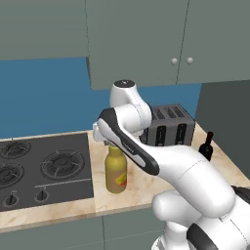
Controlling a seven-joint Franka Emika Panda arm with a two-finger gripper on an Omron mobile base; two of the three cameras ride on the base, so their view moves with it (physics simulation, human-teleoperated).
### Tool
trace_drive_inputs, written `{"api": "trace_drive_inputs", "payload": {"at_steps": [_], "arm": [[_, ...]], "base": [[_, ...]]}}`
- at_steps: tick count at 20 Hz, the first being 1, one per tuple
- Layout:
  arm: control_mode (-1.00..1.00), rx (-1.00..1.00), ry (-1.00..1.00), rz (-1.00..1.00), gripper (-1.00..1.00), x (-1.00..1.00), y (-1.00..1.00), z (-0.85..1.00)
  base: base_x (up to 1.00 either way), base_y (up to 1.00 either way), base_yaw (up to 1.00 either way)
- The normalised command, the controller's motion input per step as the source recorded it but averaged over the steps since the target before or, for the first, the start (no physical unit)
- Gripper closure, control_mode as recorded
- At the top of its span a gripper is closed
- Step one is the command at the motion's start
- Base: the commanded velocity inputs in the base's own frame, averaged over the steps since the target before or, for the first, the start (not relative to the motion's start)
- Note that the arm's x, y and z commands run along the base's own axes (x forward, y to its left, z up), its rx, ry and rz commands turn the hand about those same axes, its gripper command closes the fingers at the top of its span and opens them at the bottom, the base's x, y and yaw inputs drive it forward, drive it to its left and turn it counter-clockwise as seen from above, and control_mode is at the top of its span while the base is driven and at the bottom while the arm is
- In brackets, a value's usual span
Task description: There is a wine glass and glass cup on the dining counter. Place the wine bottle next to the wine glass and the juice bottle next to the glass cup.
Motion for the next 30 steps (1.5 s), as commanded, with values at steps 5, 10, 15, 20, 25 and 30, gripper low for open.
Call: {"api": "trace_drive_inputs", "payload": {"at_steps": [5, 10, 15, 20, 25, 30], "arm": [[-1.00, 0.00, 0.00, 0.04, -1.00, 0.04, 0.00, -0.02], [-1.00, 0.00, 0.00, 0.06, -1.00, 0.06, 0.00, -0.02], [-1.00, 0.00, 0.00, 0.05, -1.00, 0.05, 0.00, -0.03], [-1.00, 0.00, 0.00, 0.02, -1.00, 0.00, 0.00, -0.07], [-1.00, 0.00, 0.00, 0.00, -1.00, 0.00, 0.00, -0.12], [-1.00, 0.00, -0.02, 0.00, -1.00, 0.00, 0.00, -0.12]], "base": [[0.00, 0.00, 0.00], [0.00, 0.00, 0.00], [0.00, 0.00, 0.00], [0.00, 0.00, 0.00], [0.00, 0.00, 0.00], [0.00, 0.00, 0.00]]}}
